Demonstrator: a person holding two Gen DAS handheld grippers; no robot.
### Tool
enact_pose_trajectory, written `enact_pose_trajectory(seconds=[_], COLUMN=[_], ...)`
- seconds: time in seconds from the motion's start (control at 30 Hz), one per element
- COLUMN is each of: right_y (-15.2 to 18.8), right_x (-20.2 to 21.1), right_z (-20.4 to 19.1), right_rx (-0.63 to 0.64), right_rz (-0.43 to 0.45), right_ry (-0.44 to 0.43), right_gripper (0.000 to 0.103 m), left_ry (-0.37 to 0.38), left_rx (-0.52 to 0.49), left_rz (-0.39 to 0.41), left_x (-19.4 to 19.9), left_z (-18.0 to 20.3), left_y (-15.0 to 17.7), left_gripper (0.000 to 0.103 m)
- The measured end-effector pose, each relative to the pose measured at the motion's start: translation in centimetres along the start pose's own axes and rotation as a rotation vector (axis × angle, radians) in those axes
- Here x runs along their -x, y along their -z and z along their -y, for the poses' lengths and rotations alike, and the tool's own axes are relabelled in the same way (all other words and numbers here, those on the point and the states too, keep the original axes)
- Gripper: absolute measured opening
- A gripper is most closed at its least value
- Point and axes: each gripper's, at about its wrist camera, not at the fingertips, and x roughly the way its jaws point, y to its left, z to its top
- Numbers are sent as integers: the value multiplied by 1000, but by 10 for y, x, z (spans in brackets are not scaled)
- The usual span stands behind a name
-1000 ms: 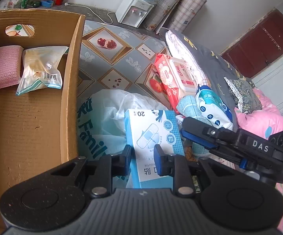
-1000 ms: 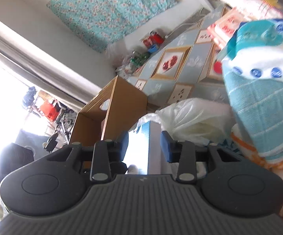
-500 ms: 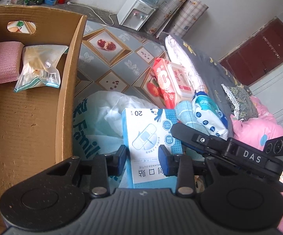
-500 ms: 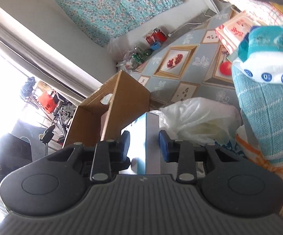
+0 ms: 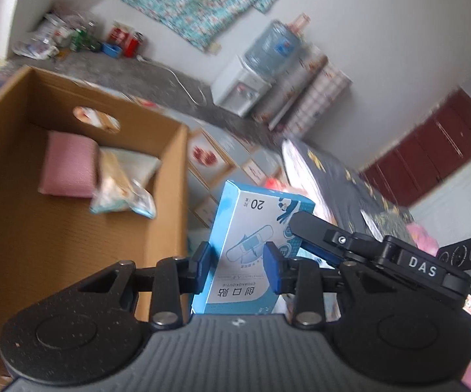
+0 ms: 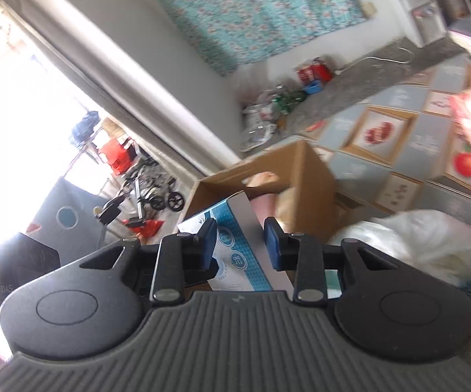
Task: Organize soft objects
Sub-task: 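Carry the mask box into the cardboard box and open the left gripper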
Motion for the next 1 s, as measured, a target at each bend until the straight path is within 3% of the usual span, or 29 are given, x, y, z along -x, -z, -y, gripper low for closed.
enact_pose_trajectory(seconds=[0.2, 0.33, 0.63, 0.8, 1.0], right_y=[-18, -20, -22, -9, -6], right_x=[-74, -139, -289, -347, -342], right_z=[-66, -81, -42, -9, -9], right_rx=[41, -11, -242, -275, -227], right_rz=[-111, -204, -342, -363, -357], right_ry=[-84, -106, -128, 6, 23], right_gripper=[31, 31, 32, 33, 33], left_ry=[-132, -241, -467, -508, -483], left_rx=[77, 116, 114, 127, 116], left_rz=[112, 120, 114, 87, 100], left_x=[40, 37, -21, -47, -41], left_z=[-46, -85, -152, -174, -174], left_y=[-34, -58, -108, -112, -105], left_gripper=[35, 35, 35, 35, 37])
